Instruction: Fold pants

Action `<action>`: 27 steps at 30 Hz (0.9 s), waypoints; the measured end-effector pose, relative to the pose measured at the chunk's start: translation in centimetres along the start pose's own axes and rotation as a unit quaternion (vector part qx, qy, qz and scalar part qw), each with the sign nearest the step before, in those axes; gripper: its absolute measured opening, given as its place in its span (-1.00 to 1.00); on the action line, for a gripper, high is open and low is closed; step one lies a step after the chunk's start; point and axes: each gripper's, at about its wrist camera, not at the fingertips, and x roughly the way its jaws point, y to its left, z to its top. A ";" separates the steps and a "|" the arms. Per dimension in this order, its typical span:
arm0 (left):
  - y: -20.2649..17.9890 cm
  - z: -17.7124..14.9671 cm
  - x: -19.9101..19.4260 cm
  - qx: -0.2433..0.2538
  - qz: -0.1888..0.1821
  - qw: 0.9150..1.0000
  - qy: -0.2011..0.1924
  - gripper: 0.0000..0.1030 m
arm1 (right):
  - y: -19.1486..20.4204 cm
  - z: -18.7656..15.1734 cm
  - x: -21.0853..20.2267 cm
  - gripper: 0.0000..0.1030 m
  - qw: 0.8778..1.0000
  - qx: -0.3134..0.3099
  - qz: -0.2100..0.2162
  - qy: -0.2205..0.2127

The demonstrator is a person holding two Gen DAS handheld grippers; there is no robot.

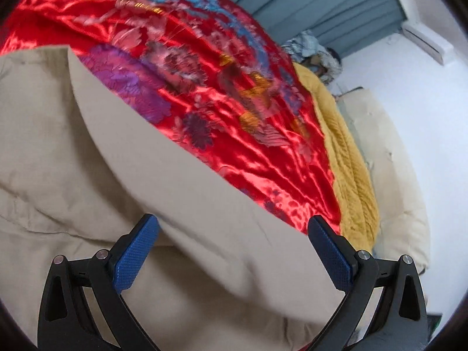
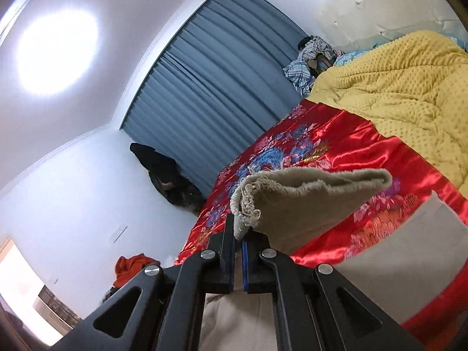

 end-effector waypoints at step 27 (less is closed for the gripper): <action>-5.1 -2.1 -14.1 0.055 0.020 0.987 -0.151 -0.90 | -4.7 7.7 4.9 -0.93 0.995 -0.068 -0.028 0.064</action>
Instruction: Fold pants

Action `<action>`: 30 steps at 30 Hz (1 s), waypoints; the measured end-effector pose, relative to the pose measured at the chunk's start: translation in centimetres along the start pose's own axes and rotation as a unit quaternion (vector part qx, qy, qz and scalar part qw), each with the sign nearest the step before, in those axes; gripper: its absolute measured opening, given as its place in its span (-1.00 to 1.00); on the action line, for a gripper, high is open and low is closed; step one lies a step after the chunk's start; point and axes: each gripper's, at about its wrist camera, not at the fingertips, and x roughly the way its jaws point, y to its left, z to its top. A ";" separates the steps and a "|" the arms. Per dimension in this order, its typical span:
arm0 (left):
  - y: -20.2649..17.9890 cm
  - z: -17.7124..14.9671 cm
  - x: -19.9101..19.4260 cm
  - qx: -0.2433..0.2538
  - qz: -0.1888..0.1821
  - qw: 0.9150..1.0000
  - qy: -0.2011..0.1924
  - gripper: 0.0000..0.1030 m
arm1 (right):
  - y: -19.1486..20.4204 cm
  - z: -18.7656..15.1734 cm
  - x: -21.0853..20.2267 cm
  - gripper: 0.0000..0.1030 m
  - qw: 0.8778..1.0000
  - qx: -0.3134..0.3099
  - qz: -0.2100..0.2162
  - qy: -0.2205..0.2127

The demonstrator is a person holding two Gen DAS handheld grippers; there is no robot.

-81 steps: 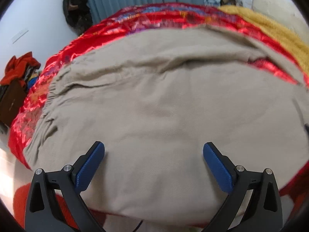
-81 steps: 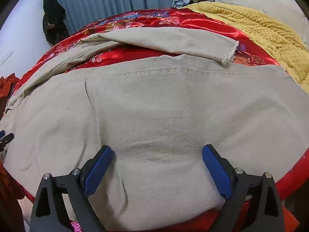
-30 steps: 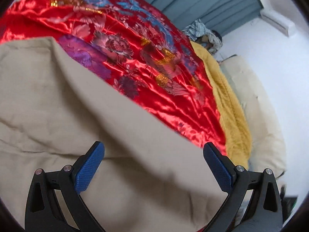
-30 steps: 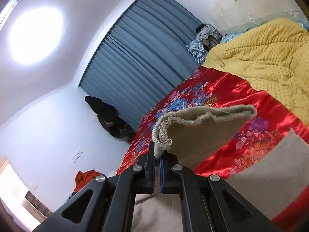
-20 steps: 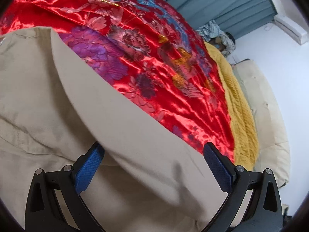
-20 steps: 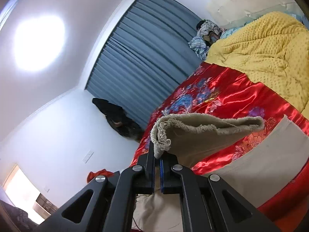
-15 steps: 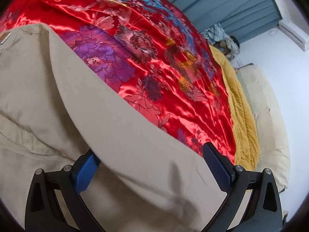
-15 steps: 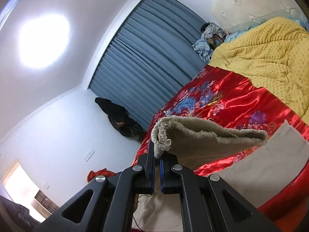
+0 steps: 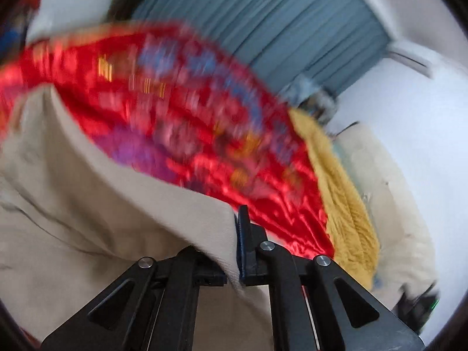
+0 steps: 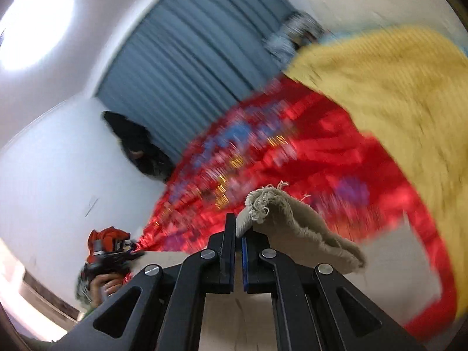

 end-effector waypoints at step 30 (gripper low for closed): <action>-1.3 -22.3 6.2 0.169 0.119 0.954 0.215 -0.79 | -15.7 -11.7 -0.9 -0.94 0.926 -0.024 -0.326 0.188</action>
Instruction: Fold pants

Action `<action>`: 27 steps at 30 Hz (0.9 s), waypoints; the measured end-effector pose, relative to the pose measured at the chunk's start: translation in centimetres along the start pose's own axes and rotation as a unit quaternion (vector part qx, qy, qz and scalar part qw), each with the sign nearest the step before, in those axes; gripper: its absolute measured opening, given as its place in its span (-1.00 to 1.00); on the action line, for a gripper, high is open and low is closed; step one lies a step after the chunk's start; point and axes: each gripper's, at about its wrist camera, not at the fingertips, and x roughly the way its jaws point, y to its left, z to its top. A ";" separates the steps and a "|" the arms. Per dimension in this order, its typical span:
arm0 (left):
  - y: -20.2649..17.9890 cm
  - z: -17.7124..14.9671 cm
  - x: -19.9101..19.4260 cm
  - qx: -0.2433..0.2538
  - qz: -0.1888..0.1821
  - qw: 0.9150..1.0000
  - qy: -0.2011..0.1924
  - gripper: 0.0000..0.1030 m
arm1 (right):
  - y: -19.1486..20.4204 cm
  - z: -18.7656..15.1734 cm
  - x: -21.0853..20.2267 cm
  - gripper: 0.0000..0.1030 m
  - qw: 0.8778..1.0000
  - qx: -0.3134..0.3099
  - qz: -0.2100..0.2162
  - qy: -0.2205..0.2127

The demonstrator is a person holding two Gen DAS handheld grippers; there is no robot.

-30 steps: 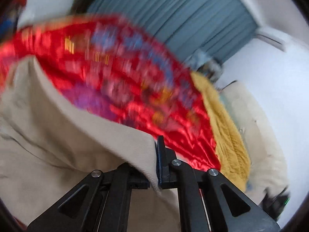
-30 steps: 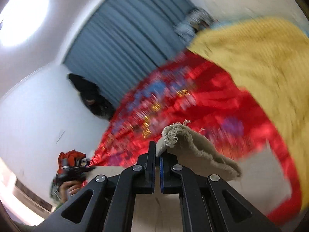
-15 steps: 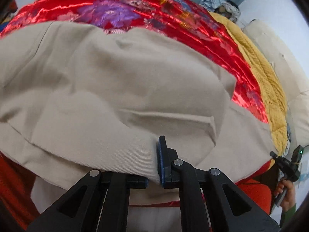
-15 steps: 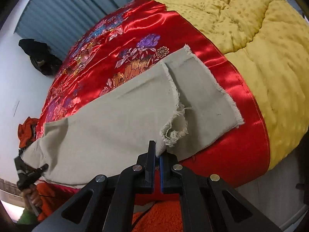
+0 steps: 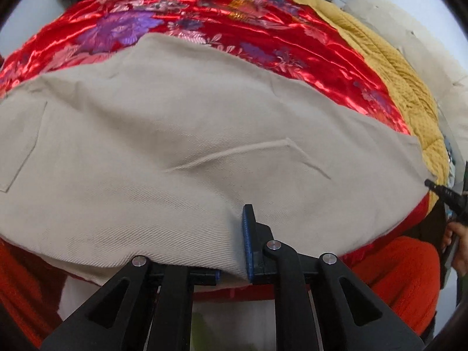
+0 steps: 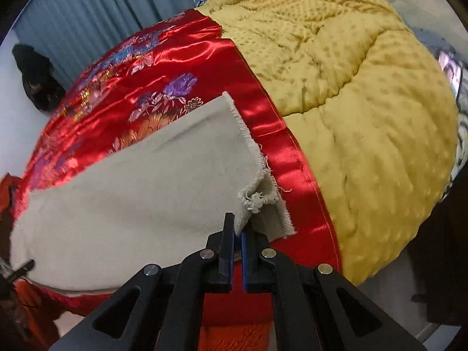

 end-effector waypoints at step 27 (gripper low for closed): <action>1.9 -4.5 -7.7 0.053 0.057 0.997 -0.030 0.27 | -1.5 -2.4 -5.6 0.17 0.986 0.025 -0.146 -0.076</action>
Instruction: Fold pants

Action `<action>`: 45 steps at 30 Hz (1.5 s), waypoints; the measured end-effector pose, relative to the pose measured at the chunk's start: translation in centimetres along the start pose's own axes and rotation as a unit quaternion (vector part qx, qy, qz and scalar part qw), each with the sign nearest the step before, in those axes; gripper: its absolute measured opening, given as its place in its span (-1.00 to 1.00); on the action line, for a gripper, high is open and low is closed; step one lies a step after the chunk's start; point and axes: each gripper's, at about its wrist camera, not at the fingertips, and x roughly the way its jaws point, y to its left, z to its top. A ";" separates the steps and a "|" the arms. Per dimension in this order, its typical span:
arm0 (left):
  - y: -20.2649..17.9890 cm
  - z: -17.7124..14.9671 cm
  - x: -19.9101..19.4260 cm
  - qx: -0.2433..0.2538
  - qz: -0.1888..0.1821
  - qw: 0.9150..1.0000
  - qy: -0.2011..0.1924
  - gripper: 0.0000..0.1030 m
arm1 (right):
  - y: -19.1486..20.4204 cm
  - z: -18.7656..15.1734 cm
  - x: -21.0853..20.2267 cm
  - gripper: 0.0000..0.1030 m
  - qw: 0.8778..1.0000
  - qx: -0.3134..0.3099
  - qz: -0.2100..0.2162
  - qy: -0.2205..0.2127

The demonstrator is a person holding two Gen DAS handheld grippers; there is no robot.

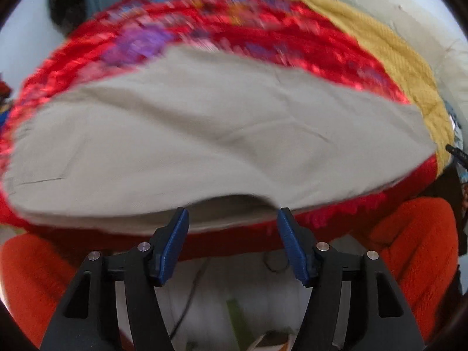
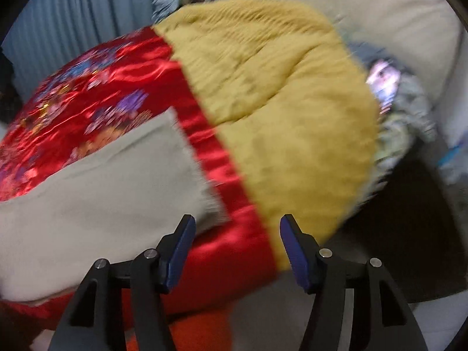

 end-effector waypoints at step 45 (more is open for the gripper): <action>-19.3 16.1 12.0 0.165 -0.041 0.985 0.005 0.30 | 7.7 0.0 8.9 0.28 0.983 -0.090 0.115 0.110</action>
